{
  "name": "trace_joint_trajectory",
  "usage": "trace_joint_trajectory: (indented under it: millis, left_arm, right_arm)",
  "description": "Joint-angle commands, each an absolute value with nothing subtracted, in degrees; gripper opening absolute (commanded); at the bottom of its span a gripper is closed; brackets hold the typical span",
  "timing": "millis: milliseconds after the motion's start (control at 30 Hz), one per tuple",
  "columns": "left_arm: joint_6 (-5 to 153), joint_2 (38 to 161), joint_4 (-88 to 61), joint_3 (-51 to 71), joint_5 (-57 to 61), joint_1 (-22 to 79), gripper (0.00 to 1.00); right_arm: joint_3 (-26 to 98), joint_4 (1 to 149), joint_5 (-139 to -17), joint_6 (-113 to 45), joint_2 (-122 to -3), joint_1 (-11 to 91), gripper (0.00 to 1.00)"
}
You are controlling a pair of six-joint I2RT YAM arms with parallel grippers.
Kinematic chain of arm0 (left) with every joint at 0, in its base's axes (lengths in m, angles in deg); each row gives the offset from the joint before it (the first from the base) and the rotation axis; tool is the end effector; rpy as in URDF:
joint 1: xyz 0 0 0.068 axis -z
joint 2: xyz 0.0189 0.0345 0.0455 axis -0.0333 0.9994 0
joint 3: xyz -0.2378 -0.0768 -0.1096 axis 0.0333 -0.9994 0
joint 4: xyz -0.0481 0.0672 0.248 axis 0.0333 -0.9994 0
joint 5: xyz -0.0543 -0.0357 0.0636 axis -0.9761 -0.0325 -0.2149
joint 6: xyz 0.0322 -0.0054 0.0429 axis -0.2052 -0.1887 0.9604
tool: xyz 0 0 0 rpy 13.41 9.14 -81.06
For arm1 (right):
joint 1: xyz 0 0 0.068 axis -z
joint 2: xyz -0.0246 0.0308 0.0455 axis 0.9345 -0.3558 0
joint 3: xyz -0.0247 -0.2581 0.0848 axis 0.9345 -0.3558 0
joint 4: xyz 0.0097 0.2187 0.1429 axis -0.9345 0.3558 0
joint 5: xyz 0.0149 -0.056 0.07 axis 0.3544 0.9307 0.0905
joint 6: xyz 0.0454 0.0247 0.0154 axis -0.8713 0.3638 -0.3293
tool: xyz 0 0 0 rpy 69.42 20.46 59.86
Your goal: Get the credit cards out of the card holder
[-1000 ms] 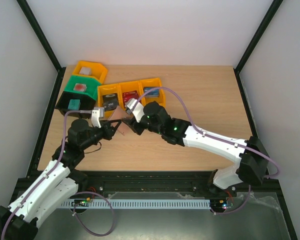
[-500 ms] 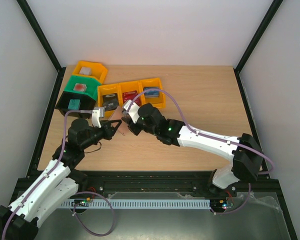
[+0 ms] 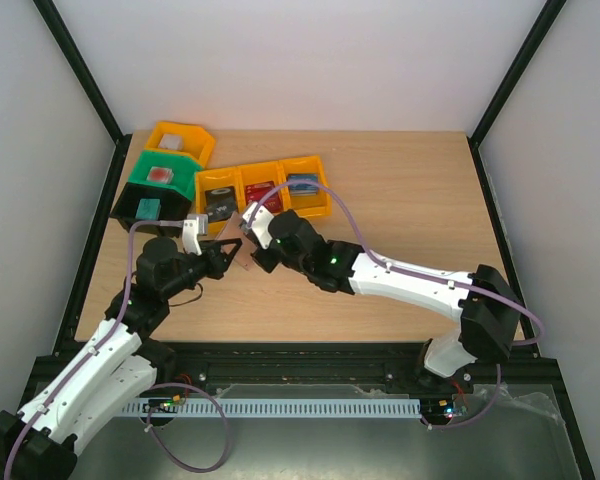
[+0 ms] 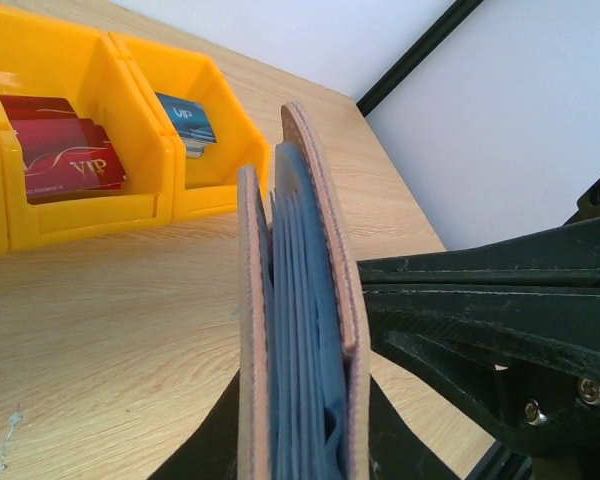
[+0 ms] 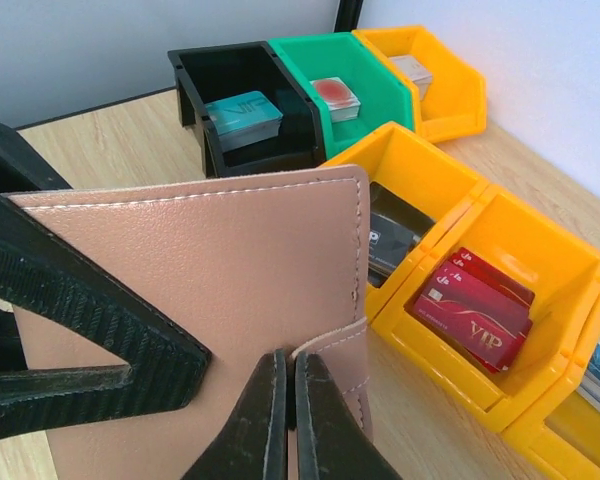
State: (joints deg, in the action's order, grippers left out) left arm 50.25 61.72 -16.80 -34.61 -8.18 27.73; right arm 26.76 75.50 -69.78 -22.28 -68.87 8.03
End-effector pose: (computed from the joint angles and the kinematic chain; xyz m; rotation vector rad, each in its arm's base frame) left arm 0.1455 -0.0831 0.2713 0.1040 1.8681 -1.0393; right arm 0.1744 0.3153 0.3021 -1.0898 1.6952 0.6209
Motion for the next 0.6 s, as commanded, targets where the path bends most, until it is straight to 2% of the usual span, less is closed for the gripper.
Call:
trace_joint_trajectory:
  millis: [0,400,500,567]
  left_arm:
    - [50.75,60.21,-11.93,-33.62,-13.28,28.27,0.02]
    - [54.19,59.92,-15.02,-34.29,-14.55,28.25,0.02]
    - [57.47,59.95,-15.25,-34.21,-15.93,28.27,0.02]
    - [60.51,59.86,-15.4,-33.75,-17.2,28.23,0.02]
  right_arm:
    - [27.21,78.85,-57.07,-22.41,-70.21,9.65,0.02]
    - [26.48,79.94,-52.4,-25.26,-66.07,17.83,0.02]
    - [25.65,81.04,-57.35,-24.37,-63.6,20.24,0.02]
    - [24.06,81.6,-66.83,-22.91,-60.72,21.42,0.02]
